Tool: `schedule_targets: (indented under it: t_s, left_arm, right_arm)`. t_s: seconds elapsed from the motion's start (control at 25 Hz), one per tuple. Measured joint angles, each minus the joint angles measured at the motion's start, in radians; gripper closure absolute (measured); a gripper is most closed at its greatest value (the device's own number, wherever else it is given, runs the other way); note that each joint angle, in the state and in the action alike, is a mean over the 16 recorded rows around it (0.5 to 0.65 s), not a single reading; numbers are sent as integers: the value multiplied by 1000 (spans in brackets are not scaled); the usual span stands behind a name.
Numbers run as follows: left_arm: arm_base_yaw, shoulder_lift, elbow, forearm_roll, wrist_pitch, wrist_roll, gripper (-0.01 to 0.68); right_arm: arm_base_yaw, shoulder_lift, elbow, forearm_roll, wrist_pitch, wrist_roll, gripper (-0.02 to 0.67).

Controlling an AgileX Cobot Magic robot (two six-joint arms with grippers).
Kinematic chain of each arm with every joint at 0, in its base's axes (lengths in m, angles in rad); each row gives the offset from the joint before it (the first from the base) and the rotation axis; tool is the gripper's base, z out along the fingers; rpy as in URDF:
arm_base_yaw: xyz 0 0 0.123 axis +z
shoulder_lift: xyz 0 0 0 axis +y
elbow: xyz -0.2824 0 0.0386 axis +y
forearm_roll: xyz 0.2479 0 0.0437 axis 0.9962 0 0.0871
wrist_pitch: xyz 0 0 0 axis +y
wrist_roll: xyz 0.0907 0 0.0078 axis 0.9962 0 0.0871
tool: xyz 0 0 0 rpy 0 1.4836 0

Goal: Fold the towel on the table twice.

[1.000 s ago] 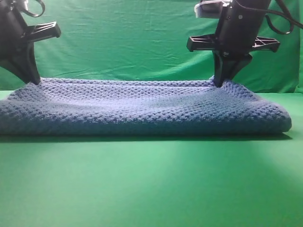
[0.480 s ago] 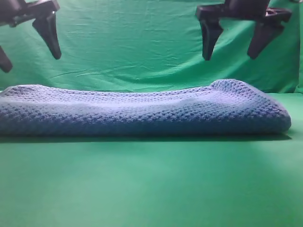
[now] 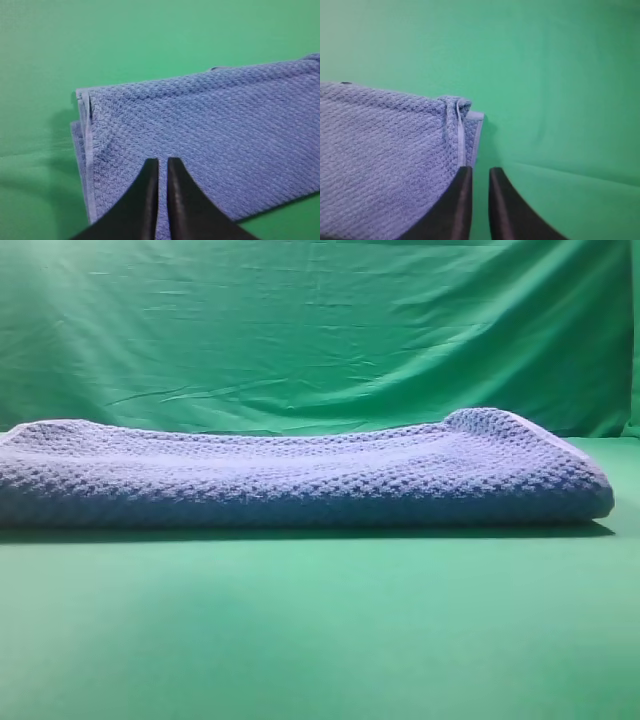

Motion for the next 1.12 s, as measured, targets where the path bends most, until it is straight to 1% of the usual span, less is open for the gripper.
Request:
schedule_targets:
  t_s: [0.12, 0.24, 0.44, 0.72, 0.92, 1.12]
  left_arm:
    - [0, -120, 25, -15, 26, 19, 606]
    - [0, -260, 67, -30, 39, 38, 608]
    - [0, -520, 173, -47, 45, 71, 608]
    - [0, -868, 378, -46, 34, 106, 608]
    - [0, -1081, 516, -41, 19, 125, 608]
    - [0, -1254, 621, -22, 6, 126, 608]
  right_arm:
    - [0, -110, 15, 11, 51, -4, 607]
    - [0, -226, 48, 22, 80, -11, 642]
    - [0, -428, 149, 38, 84, -33, 649]
    - [0, -724, 373, 55, 6, -84, 649]
    - [0, -916, 530, 67, -62, -119, 649]
    - [0, -1080, 647, 85, -112, -141, 649]
